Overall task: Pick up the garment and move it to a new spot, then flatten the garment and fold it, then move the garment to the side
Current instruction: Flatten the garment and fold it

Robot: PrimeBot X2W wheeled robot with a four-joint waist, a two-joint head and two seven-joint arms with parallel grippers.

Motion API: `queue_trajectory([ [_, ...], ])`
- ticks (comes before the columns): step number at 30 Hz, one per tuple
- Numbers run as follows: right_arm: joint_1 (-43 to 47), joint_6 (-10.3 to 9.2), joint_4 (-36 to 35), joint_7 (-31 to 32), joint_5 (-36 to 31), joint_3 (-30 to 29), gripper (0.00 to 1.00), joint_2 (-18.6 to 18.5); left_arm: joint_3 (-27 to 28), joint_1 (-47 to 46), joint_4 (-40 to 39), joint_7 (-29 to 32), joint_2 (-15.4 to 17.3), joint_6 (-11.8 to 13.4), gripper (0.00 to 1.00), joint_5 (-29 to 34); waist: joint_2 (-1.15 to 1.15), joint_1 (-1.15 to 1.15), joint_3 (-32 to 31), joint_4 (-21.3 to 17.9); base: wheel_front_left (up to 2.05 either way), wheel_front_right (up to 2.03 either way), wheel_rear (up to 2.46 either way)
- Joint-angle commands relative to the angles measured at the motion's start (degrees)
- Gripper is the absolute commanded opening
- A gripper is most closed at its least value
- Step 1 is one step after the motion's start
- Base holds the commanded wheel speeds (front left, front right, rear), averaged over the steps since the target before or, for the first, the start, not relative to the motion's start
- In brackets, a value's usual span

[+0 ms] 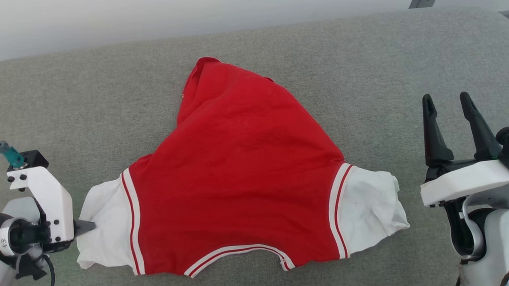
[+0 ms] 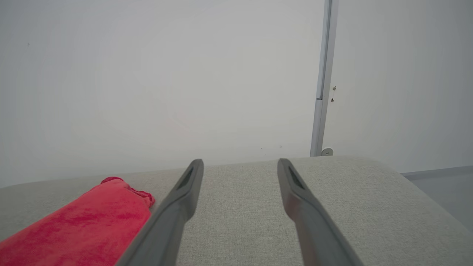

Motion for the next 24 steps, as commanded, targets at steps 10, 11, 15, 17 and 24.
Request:
queue_trajectory([
  [10, 1.34, -0.01, -0.87, 3.94, 1.36, 1.23, 1.00, -0.14, -1.36, 4.41, -3.80, 3.51, 0.96, 3.87, 1.00, -0.33, 0.00, 0.00, 1.57, -1.36, 0.00, 0.00, 0.00],
  [11, 1.65, -0.02, -1.03, 4.72, 1.51, 1.38, 1.00, -0.26, -1.55, 4.87, -3.93, 3.11, 0.94, 3.95, 1.00, -0.03, 0.00, 0.00, 1.80, -1.46, 0.00, 0.00, 0.00],
  [15, 2.94, -0.01, -1.06, 9.74, 2.88, 3.24, 1.00, -1.19, -1.45, 5.63, -2.98, 1.51, 0.07, 4.30, 0.47, -0.25, 0.00, 0.00, 2.59, -1.61, 0.00, 0.00, 0.00],
  [17, 3.86, -0.01, -0.75, 14.32, 4.16, 4.31, 1.00, -1.49, -1.61, 5.71, -2.51, 1.37, -0.46, 4.06, 0.00, -0.56, 0.00, 0.00, 2.87, -1.60, 0.00, 0.00, 0.00],
  [24, 5.98, -0.01, -0.70, 35.84, 6.79, 6.33, 1.00, -3.12, -1.78, 4.15, -2.72, 0.71, -2.27, 3.27, 0.00, -0.76, 0.00, 0.00, 3.88, -0.68, 0.00, 0.00, 0.00],
])
